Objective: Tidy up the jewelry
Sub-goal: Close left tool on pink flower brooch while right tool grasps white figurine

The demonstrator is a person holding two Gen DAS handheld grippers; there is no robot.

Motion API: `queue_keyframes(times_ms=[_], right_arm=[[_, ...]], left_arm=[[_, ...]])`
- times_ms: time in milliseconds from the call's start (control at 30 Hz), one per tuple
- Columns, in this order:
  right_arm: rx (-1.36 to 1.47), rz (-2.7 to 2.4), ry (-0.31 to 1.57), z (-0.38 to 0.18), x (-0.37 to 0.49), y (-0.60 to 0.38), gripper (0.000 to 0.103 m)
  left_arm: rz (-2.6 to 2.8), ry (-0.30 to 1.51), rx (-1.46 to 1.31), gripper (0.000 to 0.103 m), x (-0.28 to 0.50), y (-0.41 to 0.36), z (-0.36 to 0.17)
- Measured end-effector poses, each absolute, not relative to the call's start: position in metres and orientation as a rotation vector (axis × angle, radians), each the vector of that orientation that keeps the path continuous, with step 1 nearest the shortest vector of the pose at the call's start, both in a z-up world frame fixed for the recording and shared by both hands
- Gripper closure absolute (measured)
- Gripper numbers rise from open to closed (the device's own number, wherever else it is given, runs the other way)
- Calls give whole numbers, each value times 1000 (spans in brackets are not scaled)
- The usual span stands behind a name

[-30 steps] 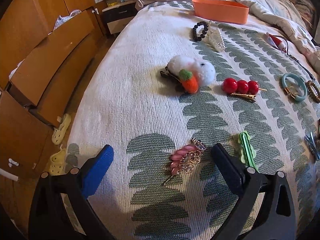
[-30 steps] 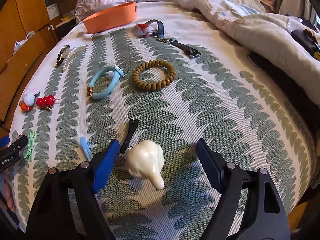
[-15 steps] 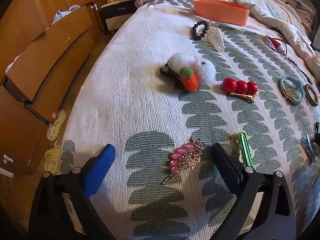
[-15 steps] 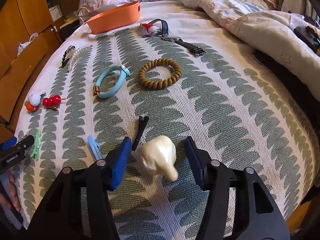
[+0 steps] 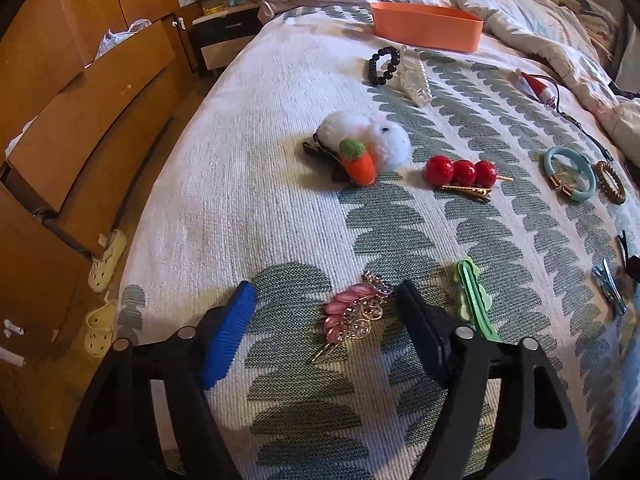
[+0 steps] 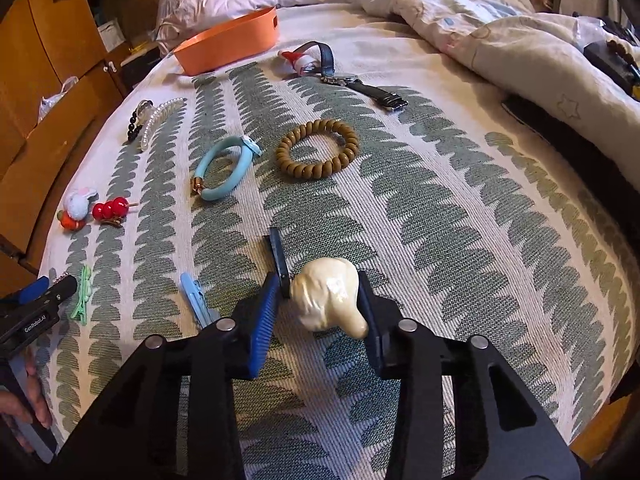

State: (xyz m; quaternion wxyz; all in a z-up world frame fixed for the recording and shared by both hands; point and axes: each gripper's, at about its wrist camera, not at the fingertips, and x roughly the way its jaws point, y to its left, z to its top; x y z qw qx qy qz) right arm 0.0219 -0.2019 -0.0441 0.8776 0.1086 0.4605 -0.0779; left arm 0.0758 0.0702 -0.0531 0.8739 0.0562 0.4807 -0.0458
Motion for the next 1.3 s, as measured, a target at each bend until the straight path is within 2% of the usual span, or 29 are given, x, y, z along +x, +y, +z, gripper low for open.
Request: queue_keyframes(times_ms=[33, 167, 300, 467, 567, 667, 1300], right_arm=[[225, -164, 960, -44, 21, -202, 72], [235, -157, 957, -43, 20, -202, 72], [239, -148, 951, -41, 18, -202, 72], [243, -147, 935, -37, 16, -203, 72], [250, -144, 929, -35, 14, -204, 72], [252, -140, 924, -34, 13, -203, 72], [262, -121, 855, -16, 2, -205, 72]], left_arm=[[-98, 1006, 112, 32, 76, 71, -53], [-105, 1000, 100, 41, 76, 72, -51], [-112, 989, 102, 54, 74, 71, -49], [-116, 980, 101, 65, 72, 70, -46], [-103, 971, 110, 80, 71, 71, -44], [-102, 970, 94, 85, 71, 74, -42], [-132, 890, 87, 86, 62, 73, -22]])
